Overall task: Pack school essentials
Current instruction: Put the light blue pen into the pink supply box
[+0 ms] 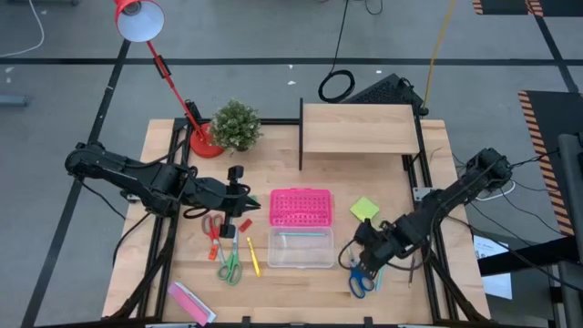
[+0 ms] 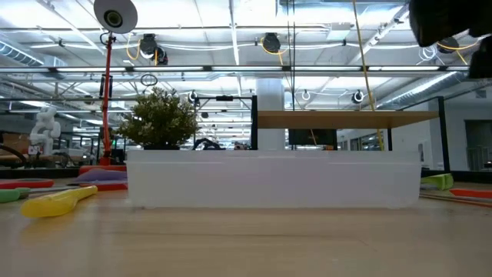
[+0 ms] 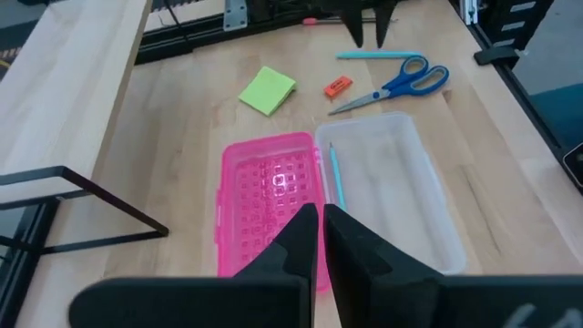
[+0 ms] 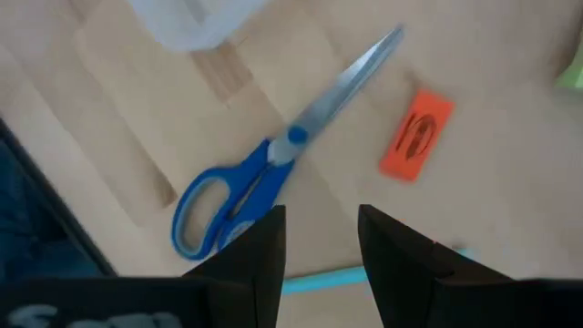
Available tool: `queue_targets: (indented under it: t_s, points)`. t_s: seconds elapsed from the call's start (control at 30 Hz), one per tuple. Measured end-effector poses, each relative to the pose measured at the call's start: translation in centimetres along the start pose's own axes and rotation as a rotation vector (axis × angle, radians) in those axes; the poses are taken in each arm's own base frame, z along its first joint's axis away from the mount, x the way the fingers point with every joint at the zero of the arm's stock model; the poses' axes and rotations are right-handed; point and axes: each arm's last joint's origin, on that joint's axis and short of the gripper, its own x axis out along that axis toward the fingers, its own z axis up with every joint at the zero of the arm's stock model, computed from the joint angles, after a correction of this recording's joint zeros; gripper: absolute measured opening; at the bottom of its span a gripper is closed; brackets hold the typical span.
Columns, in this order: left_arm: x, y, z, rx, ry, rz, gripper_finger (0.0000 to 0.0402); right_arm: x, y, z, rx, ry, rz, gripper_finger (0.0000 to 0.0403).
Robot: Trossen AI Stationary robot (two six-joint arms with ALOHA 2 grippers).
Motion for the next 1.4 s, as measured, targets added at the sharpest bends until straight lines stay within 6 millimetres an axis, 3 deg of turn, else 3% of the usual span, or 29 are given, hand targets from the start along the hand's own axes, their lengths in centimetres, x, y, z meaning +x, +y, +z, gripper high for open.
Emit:
queue_targets:
  t_s: [0.2, 0.5, 0.73, 0.97, 1.4]
  points:
    - [0.0, 0.0, 0.0, 0.028, -0.001, 0.0, 0.0026, -0.4, 2.8, -1.5, -0.033, -0.062, 0.242, 0.014]
    - [0.0, 0.0, 0.0, 0.029, 0.0, -0.013, 0.0026, 0.1, 3.1, -1.8, 0.341, -0.168, 0.241, 0.0141]
    - [0.0, -0.1, -0.2, 0.03, 0.015, -0.033, 0.0026, 2.3, 3.6, -3.6, 0.507, -0.08, 0.176, 0.0141]
    - [0.0, -0.1, -0.4, 0.034, 0.038, -0.033, 0.0026, 2.8, 2.4, -5.0, 0.655, -0.005, 0.004, 0.0141]
    - [0.0, -0.1, -0.4, 0.043, 0.037, -0.03, 0.0026, 3.9, 0.9, -5.3, 0.758, 0.003, -0.22, 0.0141]
